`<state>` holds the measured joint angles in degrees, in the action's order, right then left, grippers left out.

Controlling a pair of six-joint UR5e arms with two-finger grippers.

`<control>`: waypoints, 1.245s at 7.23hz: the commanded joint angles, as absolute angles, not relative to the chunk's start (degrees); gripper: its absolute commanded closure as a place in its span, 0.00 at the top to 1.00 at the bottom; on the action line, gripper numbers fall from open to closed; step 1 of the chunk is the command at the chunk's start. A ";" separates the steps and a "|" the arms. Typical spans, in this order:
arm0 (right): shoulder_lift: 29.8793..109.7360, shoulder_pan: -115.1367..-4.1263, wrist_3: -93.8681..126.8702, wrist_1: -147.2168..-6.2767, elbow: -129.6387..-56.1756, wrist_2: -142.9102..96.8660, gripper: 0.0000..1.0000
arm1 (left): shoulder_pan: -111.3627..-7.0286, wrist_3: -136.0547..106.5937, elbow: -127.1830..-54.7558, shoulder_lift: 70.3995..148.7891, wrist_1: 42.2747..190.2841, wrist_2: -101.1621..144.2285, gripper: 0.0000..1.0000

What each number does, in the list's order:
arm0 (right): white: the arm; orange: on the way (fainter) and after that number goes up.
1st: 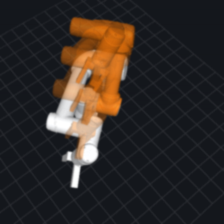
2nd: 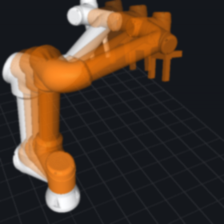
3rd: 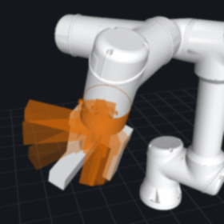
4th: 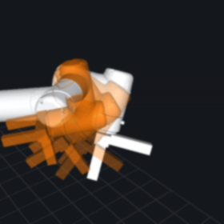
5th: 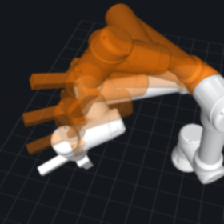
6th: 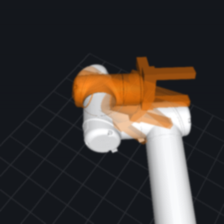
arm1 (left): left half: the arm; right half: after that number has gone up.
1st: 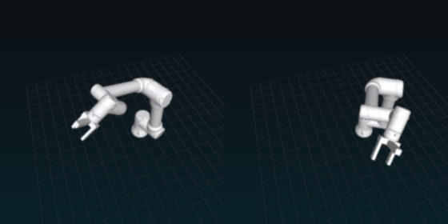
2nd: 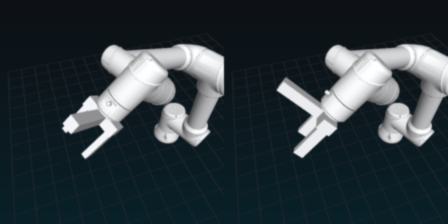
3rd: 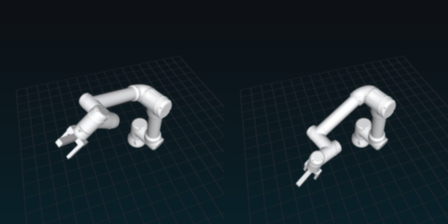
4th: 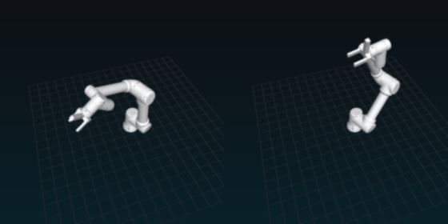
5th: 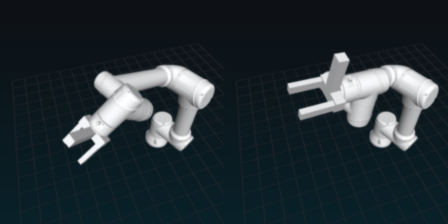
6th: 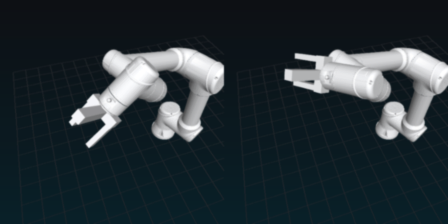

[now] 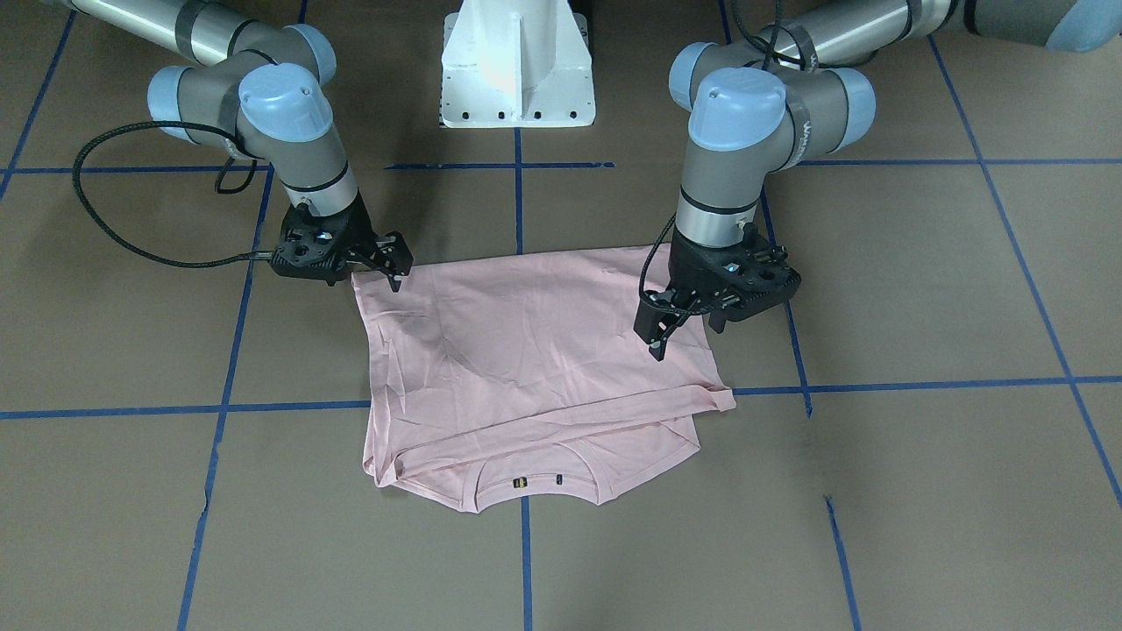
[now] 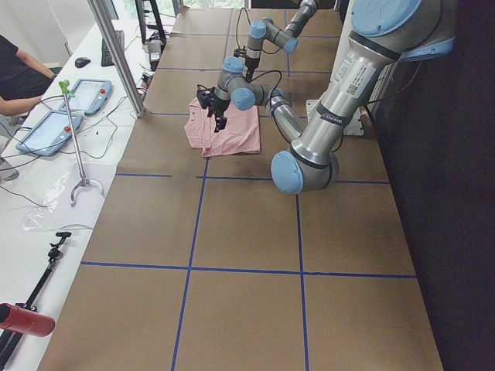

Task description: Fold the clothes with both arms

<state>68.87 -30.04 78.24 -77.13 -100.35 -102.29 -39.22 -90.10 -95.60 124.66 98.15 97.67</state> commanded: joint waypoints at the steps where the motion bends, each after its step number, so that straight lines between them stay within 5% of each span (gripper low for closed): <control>1: 68.73 -29.44 77.87 -77.17 -98.18 -102.30 0.92 | -38.50 -91.23 -96.50 124.72 97.74 97.73 1.00; 3: 68.29 -30.23 77.78 -77.08 -98.44 -103.96 0.63 | -38.50 -91.32 -96.50 124.72 97.82 97.65 1.00; 6: 68.20 -31.64 77.78 -77.17 -99.05 -106.35 0.00 | -38.50 -91.32 -96.50 124.63 97.82 97.65 1.00; 9: 68.55 -31.73 77.78 -77.60 -99.66 -106.35 0.00 | -38.06 -91.49 -96.50 124.72 97.82 97.65 1.00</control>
